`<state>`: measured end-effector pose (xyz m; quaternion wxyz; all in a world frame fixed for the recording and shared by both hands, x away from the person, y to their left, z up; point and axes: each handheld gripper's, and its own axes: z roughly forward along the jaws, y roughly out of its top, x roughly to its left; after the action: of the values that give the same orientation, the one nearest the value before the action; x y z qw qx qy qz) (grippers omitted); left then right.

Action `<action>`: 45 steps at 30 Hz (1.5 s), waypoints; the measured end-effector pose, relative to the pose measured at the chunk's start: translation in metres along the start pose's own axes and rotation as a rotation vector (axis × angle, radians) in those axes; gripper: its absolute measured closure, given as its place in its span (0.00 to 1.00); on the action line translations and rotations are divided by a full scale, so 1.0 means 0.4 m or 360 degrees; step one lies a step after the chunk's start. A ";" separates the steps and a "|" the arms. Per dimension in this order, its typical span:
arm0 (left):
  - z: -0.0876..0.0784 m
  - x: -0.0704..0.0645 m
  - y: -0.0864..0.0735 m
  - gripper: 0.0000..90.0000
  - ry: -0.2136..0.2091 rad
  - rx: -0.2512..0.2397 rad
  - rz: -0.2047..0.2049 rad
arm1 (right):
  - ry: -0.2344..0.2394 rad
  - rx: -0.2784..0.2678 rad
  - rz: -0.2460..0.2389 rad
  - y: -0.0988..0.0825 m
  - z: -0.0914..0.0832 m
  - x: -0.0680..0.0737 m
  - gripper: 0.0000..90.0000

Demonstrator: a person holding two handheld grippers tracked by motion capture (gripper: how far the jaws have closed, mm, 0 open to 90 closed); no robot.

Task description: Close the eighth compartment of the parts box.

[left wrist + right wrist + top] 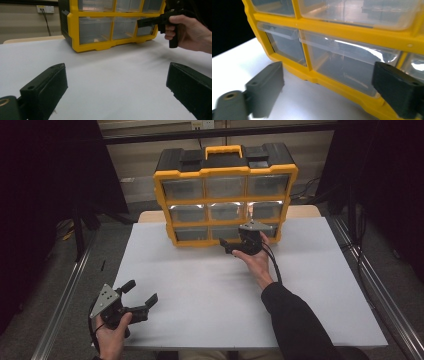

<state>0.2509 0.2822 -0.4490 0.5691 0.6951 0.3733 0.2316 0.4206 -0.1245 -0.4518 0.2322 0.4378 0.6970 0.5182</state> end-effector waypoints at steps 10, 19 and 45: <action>0.001 0.002 -0.001 0.04 0.0013 -0.0001 -0.0005 | -0.0009 -0.0018 -0.0031 0.016 -0.050 -0.019 0.02; 0.001 0.006 -0.002 0.04 0.0027 0.0000 -0.0004 | -0.0036 -0.0036 -0.0011 0.005 -0.095 -0.033 0.03; 0.005 0.005 0.000 0.04 0.0018 -0.0001 -0.0014 | -0.0100 -0.0081 -0.0072 -0.016 -0.236 -0.053 0.04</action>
<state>0.2537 0.2824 -0.4496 0.5682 0.6920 0.3795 0.2330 0.3557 -0.1918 -0.4269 0.2767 0.4318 0.6857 0.5166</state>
